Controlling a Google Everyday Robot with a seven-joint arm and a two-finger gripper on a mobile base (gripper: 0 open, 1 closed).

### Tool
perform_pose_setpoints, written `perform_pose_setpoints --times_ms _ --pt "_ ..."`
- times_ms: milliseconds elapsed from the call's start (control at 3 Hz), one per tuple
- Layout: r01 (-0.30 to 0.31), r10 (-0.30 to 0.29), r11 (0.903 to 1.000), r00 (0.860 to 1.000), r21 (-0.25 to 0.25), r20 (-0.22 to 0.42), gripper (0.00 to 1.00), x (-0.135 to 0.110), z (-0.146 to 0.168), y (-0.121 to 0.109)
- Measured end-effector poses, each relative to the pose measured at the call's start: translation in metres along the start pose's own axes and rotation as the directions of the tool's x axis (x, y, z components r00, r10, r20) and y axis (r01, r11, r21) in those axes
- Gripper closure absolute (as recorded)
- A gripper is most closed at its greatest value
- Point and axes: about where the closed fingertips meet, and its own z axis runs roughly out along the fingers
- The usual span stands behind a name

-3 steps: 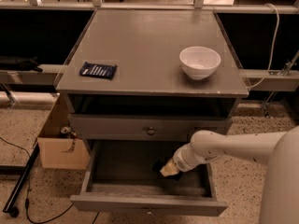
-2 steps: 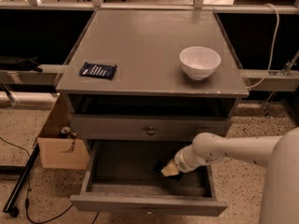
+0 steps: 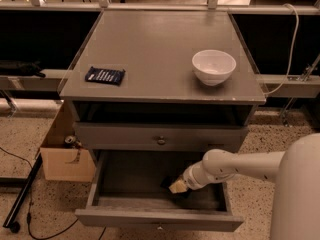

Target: Place rxbar chocolate into middle drawer

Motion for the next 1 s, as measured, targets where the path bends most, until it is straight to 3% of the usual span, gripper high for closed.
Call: perform_pose_setpoints --times_ms 333,1000 --pt "-0.001 0.001 1.0000 1.000 0.000 -0.002 0.86 0.0005 0.0008 0.0000" --pt "-0.001 0.001 1.0000 1.000 -0.001 -0.002 0.39 0.0005 0.0009 0.0000"
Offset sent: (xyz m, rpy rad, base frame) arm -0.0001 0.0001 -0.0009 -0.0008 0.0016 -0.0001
